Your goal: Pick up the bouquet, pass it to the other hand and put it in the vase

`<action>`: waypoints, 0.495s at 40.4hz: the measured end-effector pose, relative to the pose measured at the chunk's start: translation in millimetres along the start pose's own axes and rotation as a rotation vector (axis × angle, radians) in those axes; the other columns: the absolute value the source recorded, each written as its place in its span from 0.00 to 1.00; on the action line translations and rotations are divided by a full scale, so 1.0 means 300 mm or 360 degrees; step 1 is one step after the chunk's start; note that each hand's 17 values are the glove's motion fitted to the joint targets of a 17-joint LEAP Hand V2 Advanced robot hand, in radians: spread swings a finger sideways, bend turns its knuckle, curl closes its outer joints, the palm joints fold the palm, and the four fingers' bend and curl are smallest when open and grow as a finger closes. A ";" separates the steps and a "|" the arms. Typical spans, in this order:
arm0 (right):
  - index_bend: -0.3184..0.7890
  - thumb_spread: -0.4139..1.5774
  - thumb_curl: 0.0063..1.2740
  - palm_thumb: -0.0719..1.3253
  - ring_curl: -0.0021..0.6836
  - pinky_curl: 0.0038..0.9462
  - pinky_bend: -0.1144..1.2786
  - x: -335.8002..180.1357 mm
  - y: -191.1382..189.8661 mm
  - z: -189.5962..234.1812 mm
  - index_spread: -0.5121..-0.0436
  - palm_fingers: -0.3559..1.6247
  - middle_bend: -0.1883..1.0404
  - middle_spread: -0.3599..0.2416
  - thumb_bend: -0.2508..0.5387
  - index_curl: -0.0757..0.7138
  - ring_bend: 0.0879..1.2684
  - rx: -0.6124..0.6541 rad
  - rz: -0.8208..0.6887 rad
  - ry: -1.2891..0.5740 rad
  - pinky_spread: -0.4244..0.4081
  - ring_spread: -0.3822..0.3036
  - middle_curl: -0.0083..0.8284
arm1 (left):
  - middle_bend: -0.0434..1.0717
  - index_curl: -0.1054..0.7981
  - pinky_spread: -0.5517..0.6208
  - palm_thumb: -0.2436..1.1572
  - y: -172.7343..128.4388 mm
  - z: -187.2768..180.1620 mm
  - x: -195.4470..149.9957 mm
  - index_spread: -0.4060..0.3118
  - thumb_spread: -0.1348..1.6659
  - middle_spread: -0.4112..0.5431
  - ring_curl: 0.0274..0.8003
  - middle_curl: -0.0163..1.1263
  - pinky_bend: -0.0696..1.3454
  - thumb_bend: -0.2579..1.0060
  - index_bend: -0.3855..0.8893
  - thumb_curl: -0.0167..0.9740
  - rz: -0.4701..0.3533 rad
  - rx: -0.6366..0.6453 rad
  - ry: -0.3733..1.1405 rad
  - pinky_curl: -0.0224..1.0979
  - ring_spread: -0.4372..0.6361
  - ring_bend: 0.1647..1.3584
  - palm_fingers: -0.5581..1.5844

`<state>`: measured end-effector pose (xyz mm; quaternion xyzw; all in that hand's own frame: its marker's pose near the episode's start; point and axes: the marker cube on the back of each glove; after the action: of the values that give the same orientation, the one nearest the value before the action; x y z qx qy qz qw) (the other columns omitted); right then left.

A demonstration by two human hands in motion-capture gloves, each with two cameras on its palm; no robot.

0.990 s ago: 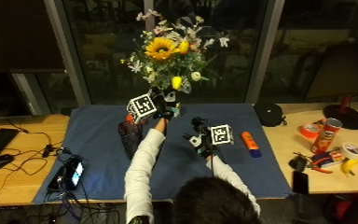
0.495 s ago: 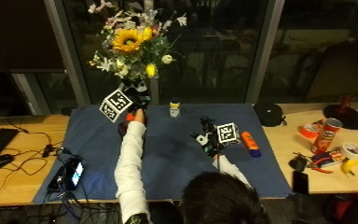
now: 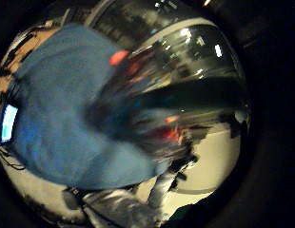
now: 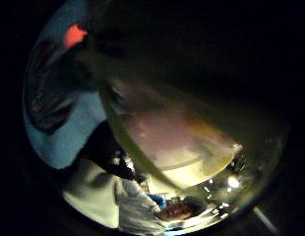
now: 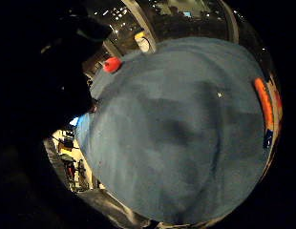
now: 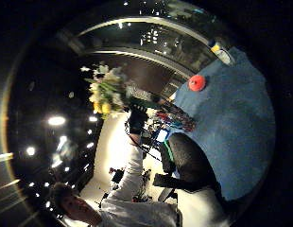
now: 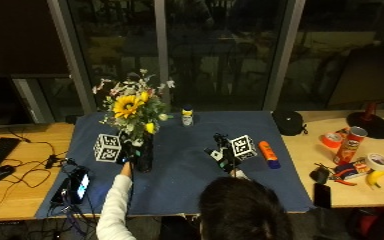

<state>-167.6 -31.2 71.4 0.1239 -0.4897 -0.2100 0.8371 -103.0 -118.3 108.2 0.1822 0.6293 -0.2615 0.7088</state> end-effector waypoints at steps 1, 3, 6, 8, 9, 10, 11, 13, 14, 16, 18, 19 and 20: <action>0.41 0.71 0.32 0.47 0.49 0.36 0.52 0.010 0.005 0.005 0.51 0.38 0.33 0.53 0.29 0.38 0.36 -0.0019 -0.0003 -0.0017 0.79 0.50 0.47 | 0.49 0.66 0.45 0.53 0.015 0.012 -0.069 0.51 0.47 0.33 0.68 0.55 0.44 0.11 0.37 0.59 -0.0043 -0.0077 -0.0051 0.51 0.35 0.47 0.16; 0.41 0.71 0.32 0.48 0.48 0.35 0.52 0.032 0.015 0.015 0.51 0.38 0.33 0.53 0.29 0.38 0.36 -0.0052 0.0037 -0.0033 0.79 0.50 0.47 | 0.36 0.61 0.54 0.50 0.042 0.026 -0.161 0.60 0.48 0.45 0.58 0.49 0.41 0.13 0.37 0.56 -0.0088 -0.0156 -0.0090 0.45 0.45 0.43 0.13; 0.41 0.72 0.32 0.48 0.48 0.35 0.50 0.078 0.027 0.025 0.51 0.39 0.33 0.53 0.29 0.39 0.35 -0.0080 0.0087 -0.0010 0.79 0.50 0.47 | 0.27 0.55 0.64 0.48 0.078 0.033 -0.241 0.70 0.50 0.58 0.46 0.39 0.36 0.14 0.35 0.53 -0.0108 -0.0180 -0.0073 0.37 0.57 0.39 0.15; 0.41 0.72 0.32 0.48 0.48 0.35 0.49 0.117 0.036 0.032 0.51 0.39 0.33 0.52 0.29 0.39 0.34 -0.0095 0.0091 -0.0001 0.79 0.50 0.47 | 0.23 0.52 0.69 0.47 0.099 0.035 -0.285 0.74 0.51 0.65 0.41 0.35 0.34 0.16 0.35 0.51 -0.0108 -0.0182 -0.0067 0.34 0.63 0.37 0.16; 0.42 0.72 0.32 0.48 0.48 0.35 0.49 0.129 0.043 0.036 0.51 0.39 0.33 0.52 0.29 0.40 0.34 -0.0104 0.0094 -0.0016 0.79 0.50 0.47 | 0.21 0.51 0.72 0.46 0.107 0.034 -0.299 0.76 0.51 0.68 0.40 0.34 0.34 0.16 0.35 0.51 -0.0104 -0.0186 -0.0069 0.33 0.65 0.37 0.16; 0.42 0.72 0.32 0.48 0.48 0.35 0.48 0.135 0.050 0.039 0.51 0.39 0.32 0.52 0.29 0.40 0.33 -0.0113 0.0100 -0.0037 0.79 0.50 0.47 | 0.20 0.49 0.74 0.46 0.113 0.033 -0.307 0.78 0.51 0.70 0.39 0.33 0.33 0.16 0.35 0.50 -0.0098 -0.0194 -0.0071 0.33 0.68 0.36 0.17; 0.42 0.72 0.32 0.48 0.47 0.34 0.48 0.138 0.056 0.041 0.51 0.39 0.32 0.52 0.29 0.40 0.33 -0.0119 0.0106 -0.0056 0.79 0.50 0.47 | 0.20 0.48 0.75 0.45 0.118 0.029 -0.309 0.79 0.52 0.72 0.38 0.32 0.33 0.16 0.34 0.49 -0.0092 -0.0207 -0.0073 0.32 0.70 0.36 0.17; 0.41 0.72 0.32 0.49 0.47 0.34 0.47 0.144 0.063 0.044 0.51 0.39 0.32 0.52 0.29 0.40 0.32 -0.0122 0.0101 -0.0077 0.79 0.50 0.47 | 0.19 0.45 0.78 0.44 0.129 0.014 -0.302 0.81 0.52 0.76 0.37 0.31 0.33 0.16 0.34 0.48 -0.0083 -0.0242 -0.0071 0.32 0.74 0.36 0.17; 0.42 0.72 0.32 0.49 0.47 0.34 0.47 0.151 0.063 0.046 0.51 0.40 0.32 0.52 0.29 0.41 0.32 -0.0119 0.0080 -0.0081 0.79 0.50 0.47 | 0.19 0.44 0.80 0.44 0.135 0.004 -0.294 0.82 0.52 0.78 0.36 0.30 0.33 0.16 0.35 0.47 -0.0080 -0.0261 -0.0067 0.31 0.75 0.36 0.18; 0.42 0.72 0.32 0.50 0.47 0.34 0.46 0.170 0.061 0.055 0.51 0.40 0.32 0.52 0.29 0.41 0.31 -0.0110 0.0034 -0.0084 0.79 0.50 0.47 | 0.19 0.42 0.82 0.43 0.146 -0.018 -0.280 0.84 0.53 0.80 0.36 0.30 0.33 0.17 0.35 0.46 -0.0072 -0.0294 -0.0061 0.31 0.78 0.35 0.18; 0.42 0.72 0.32 0.50 0.47 0.34 0.45 0.188 0.064 0.071 0.51 0.40 0.31 0.52 0.29 0.42 0.31 -0.0114 0.0071 -0.0109 0.79 0.50 0.47 | 0.19 0.41 0.83 0.43 0.155 -0.042 -0.266 0.85 0.53 0.82 0.35 0.29 0.33 0.17 0.36 0.45 -0.0065 -0.0315 -0.0069 0.31 0.80 0.35 0.18; 0.42 0.72 0.32 0.50 0.47 0.34 0.45 0.193 0.067 0.082 0.51 0.41 0.31 0.52 0.29 0.42 0.31 -0.0122 0.0109 -0.0137 0.79 0.50 0.47 | 0.19 0.40 0.84 0.43 0.160 -0.055 -0.260 0.85 0.53 0.83 0.35 0.29 0.33 0.17 0.36 0.45 -0.0062 -0.0322 -0.0077 0.31 0.81 0.35 0.18; 0.42 0.72 0.32 0.50 0.46 0.34 0.44 0.195 0.071 0.093 0.51 0.41 0.31 0.52 0.29 0.42 0.30 -0.0133 0.0145 -0.0170 0.79 0.50 0.47 | 0.20 0.40 0.84 0.43 0.165 -0.067 -0.254 0.85 0.53 0.83 0.35 0.29 0.32 0.17 0.36 0.44 -0.0060 -0.0326 -0.0086 0.31 0.82 0.35 0.18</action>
<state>-161.9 -40.2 138.8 0.0552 -0.5296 -0.1983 0.8229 -94.7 -56.2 177.2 0.0897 0.6367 -0.2139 0.7354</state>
